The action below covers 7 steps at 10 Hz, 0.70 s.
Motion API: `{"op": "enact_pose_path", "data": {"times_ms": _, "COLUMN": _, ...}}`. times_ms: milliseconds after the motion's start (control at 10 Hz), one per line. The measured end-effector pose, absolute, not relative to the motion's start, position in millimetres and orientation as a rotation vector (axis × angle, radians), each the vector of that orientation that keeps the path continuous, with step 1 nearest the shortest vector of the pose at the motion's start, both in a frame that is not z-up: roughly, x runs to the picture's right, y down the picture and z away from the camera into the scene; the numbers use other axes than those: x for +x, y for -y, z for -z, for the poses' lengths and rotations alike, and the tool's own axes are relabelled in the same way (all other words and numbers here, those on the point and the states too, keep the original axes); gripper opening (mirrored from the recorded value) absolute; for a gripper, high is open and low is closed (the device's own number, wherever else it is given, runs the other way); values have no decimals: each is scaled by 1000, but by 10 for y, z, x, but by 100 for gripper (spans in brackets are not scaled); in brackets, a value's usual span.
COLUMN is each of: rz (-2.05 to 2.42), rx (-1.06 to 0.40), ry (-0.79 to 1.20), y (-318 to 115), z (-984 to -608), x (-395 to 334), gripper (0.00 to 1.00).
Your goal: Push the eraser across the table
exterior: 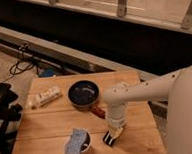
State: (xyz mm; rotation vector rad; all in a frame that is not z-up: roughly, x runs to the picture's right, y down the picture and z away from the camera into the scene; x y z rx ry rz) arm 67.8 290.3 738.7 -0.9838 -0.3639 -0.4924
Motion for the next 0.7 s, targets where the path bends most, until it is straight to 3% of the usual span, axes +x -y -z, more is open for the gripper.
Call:
{"op": "enact_pose_path", "data": {"times_ms": 300, "rz": 512, "rx": -970, "ry": 319, "y": -2863, "z": -7450, "x": 623, "gripper": 10}}
{"op": "enact_pose_path", "data": {"times_ms": 700, "rz": 381, "rx": -889, "ry": 171, "y": -2535, "z": -7323, "x": 1336, "gripper": 10}}
